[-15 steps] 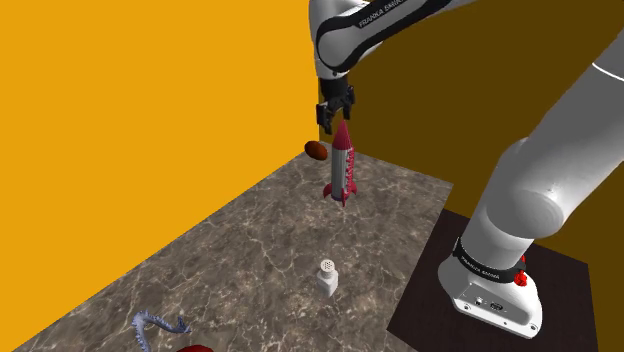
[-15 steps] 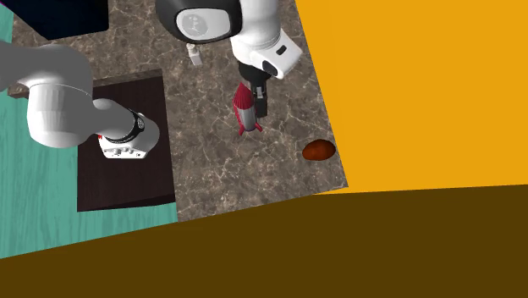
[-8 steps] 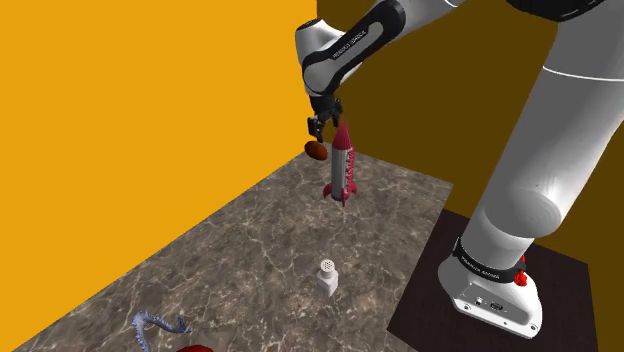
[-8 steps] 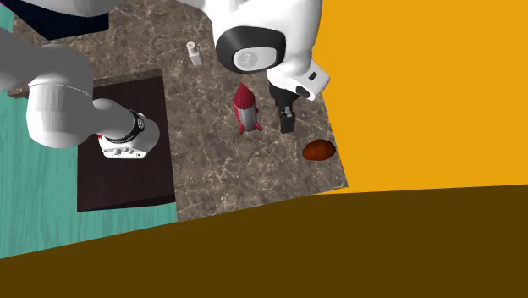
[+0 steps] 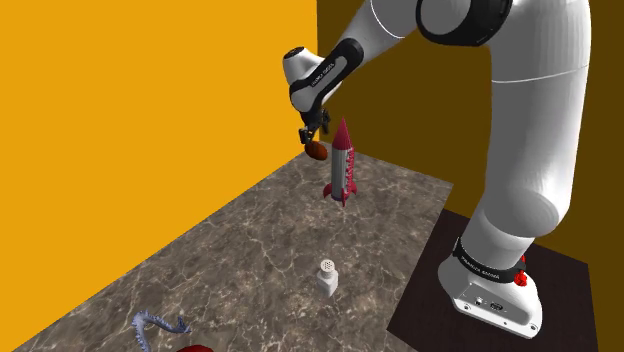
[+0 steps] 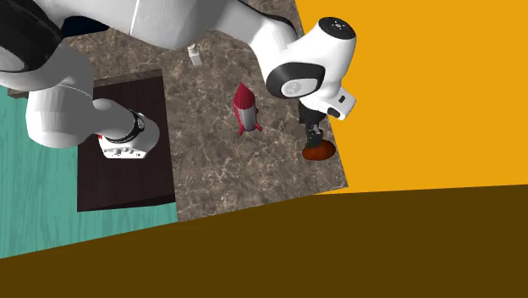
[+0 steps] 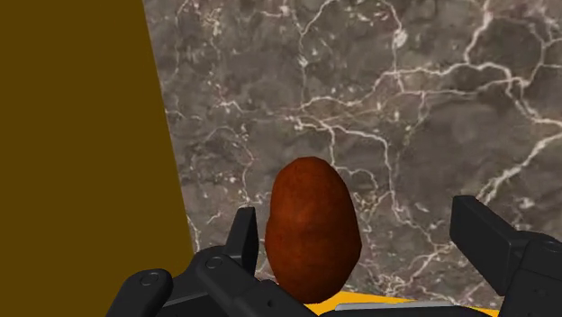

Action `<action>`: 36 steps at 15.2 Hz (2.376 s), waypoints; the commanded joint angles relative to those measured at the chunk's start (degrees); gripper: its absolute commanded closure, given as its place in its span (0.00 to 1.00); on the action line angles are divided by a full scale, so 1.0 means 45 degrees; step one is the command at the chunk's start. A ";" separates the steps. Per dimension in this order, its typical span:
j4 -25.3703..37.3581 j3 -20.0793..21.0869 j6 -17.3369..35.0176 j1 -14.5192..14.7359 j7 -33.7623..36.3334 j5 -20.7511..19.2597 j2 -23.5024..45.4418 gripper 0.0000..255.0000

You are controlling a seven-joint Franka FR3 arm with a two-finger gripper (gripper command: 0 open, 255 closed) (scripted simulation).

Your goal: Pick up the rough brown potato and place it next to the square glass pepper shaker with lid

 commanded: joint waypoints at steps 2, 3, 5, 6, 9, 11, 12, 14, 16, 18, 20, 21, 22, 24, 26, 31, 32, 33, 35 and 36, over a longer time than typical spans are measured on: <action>0.1228 -0.0141 0.0248 -0.0109 -0.0091 -0.0226 0.1458 0.00; 0.1711 -0.0181 0.0270 -0.0139 -0.0129 -0.0279 0.1960 0.00; 0.2039 -0.0222 0.0401 -0.0188 -0.0150 -0.0326 0.2410 0.00; 0.2023 -0.0237 0.0526 -0.0215 -0.0141 -0.0341 0.2512 0.00; 0.1992 -0.0281 0.0893 -0.0296 -0.0114 -0.0386 0.2829 0.00; 0.1986 -0.0310 0.1132 -0.0350 -0.0096 -0.0415 0.3049 0.00; 0.1982 -0.0318 0.1202 -0.0366 -0.0091 -0.0423 0.3111 0.00; 0.1986 -0.0318 0.1200 -0.0366 -0.0091 -0.0423 0.3114 0.00; 0.1986 -0.0318 0.1200 -0.0366 -0.0091 -0.0423 0.3114 0.00; 0.1986 -0.0318 0.1200 -0.0366 -0.0091 -0.0423 0.3114 0.00; 0.1986 -0.0318 0.1199 -0.0365 -0.0091 -0.0423 0.3113 1.00; 0.1986 -0.0318 0.1199 -0.0365 -0.0091 -0.0423 0.3113 1.00; 0.1988 -0.0318 0.1198 -0.0367 -0.0093 -0.0423 0.3114 1.00; 0.1993 -0.0318 0.1195 -0.0369 -0.0097 -0.0421 0.3115 1.00; 0.2003 -0.0316 0.1188 -0.0369 -0.0098 -0.0419 0.3117 1.00; 0.1990 -0.0302 0.0976 -0.0367 -0.0178 -0.0389 0.2884 1.00; 0.1996 -0.0295 0.0862 -0.0367 -0.0222 -0.0371 0.2771 1.00; 0.2010 -0.0287 0.0745 -0.0366 -0.0265 -0.0353 0.2664 1.00; 0.2040 -0.0273 0.0511 -0.0365 -0.0353 -0.0317 0.2449 1.00; 0.2058 -0.0266 0.0393 -0.0365 -0.0397 -0.0299 0.2344 1.00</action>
